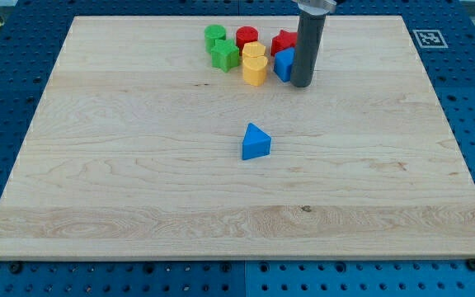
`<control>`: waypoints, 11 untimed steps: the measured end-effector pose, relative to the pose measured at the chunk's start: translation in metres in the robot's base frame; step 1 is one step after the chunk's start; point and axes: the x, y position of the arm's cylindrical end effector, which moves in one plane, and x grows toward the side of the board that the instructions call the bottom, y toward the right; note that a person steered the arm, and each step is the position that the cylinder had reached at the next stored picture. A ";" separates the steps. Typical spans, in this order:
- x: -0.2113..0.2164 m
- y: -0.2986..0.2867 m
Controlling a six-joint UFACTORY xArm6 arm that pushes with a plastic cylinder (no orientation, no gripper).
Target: Place blue triangle diagonally to the yellow heart
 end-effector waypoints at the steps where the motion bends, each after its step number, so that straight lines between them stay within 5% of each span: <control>1: -0.009 0.000; 3: 0.017 -0.003; 5: 0.042 -0.110; 6: 0.070 -0.118; 8: 0.139 -0.088; 11: 0.153 -0.022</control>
